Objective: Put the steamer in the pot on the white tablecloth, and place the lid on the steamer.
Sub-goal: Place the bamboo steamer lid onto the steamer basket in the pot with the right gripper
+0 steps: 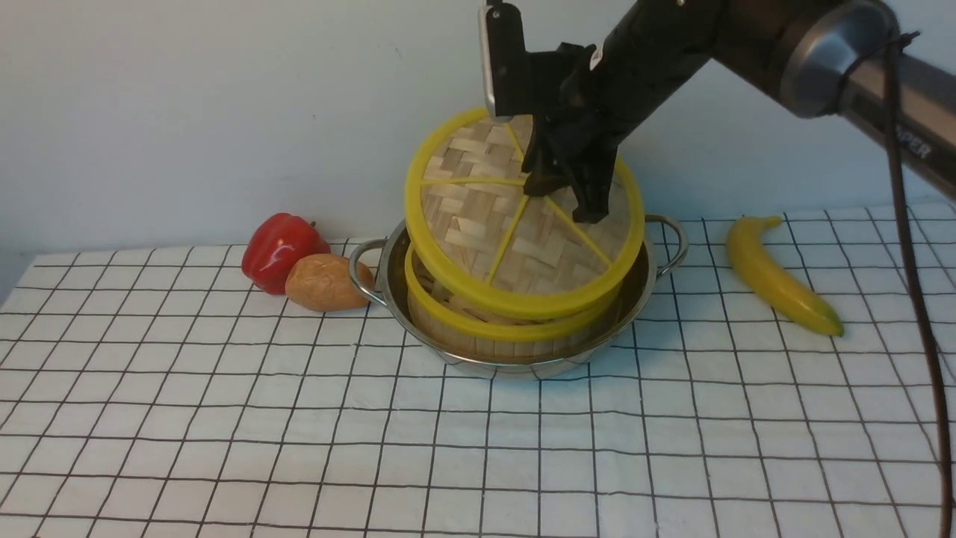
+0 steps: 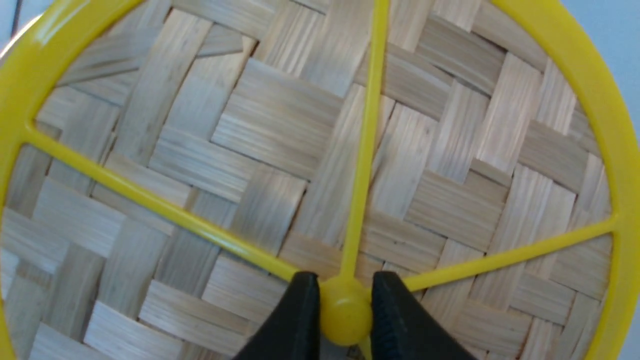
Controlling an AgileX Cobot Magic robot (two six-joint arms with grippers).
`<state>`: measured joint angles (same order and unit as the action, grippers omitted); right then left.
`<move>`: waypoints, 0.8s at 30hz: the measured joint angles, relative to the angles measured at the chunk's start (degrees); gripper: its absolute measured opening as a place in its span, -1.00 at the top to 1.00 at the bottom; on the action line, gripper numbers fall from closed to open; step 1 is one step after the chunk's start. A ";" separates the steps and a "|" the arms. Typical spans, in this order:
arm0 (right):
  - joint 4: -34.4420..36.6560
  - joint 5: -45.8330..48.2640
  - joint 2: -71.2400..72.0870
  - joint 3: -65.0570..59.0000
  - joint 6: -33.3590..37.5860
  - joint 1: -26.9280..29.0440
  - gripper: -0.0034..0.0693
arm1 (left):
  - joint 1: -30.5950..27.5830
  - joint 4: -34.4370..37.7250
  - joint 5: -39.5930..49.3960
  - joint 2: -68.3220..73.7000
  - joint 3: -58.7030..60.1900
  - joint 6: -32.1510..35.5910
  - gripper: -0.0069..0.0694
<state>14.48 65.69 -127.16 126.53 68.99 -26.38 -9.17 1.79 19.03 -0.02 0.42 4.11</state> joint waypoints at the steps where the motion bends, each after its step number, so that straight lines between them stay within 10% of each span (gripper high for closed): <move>1: 0.00 -0.26 -0.13 0.00 -0.14 0.00 0.51 | 0.00 0.00 0.00 0.00 0.00 0.00 0.18; 24: 0.23 -1.24 -1.53 0.00 -1.67 0.00 0.51 | 0.00 0.00 0.00 0.00 0.00 0.00 0.18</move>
<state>14.71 64.45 -128.70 126.53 67.32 -26.38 -9.17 1.79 19.03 -0.02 0.42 4.11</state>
